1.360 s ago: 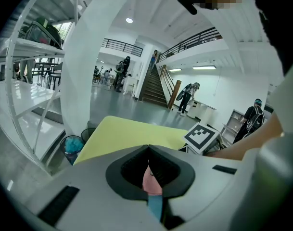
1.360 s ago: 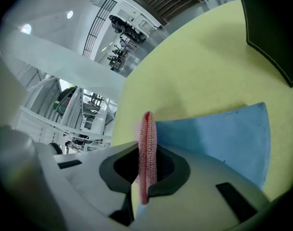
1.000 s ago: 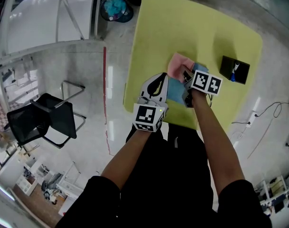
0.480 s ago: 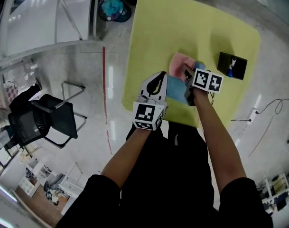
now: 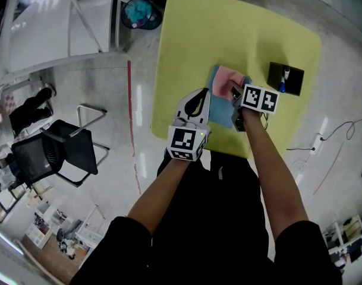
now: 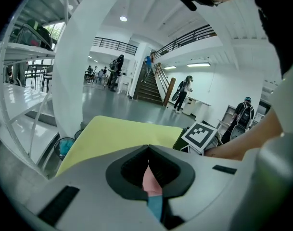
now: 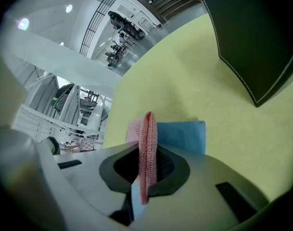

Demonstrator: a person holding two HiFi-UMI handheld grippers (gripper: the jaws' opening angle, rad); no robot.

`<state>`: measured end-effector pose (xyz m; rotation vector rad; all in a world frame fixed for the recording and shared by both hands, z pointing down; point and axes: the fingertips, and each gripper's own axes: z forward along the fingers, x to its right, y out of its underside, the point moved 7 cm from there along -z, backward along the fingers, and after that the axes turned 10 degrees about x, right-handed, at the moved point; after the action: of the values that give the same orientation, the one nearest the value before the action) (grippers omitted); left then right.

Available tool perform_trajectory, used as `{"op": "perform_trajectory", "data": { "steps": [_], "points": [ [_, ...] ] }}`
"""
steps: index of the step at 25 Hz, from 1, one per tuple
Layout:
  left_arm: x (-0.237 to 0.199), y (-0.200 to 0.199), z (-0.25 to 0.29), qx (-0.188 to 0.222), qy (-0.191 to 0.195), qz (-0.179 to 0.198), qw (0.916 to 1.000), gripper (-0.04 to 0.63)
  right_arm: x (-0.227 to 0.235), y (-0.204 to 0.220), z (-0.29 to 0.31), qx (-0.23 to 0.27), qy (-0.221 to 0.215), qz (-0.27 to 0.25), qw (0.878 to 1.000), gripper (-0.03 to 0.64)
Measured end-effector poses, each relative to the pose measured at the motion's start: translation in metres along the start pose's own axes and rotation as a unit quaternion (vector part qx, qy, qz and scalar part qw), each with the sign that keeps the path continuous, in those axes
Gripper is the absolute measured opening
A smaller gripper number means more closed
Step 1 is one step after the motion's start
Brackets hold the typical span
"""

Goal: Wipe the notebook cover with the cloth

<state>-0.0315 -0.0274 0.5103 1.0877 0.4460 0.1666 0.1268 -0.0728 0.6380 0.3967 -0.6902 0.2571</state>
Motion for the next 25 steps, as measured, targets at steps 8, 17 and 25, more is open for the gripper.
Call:
{"op": "perform_trajectory", "data": {
  "steps": [8,17,25],
  "points": [
    [0.016,-0.003,0.003,-0.003,0.008,0.009,0.9999,0.008,0.011,0.0,-0.012,0.003,0.01,0.0,1.0,0.037],
    [0.026,-0.005,0.002,-0.005,0.019,0.01,0.9998,0.008,0.018,0.0,-0.023,0.001,0.018,-0.004,1.0,0.037],
    [0.038,-0.006,0.005,-0.005,0.038,0.028,0.9989,0.008,0.029,-0.003,-0.035,0.005,0.029,0.0,1.0,0.037]
  ]
}}
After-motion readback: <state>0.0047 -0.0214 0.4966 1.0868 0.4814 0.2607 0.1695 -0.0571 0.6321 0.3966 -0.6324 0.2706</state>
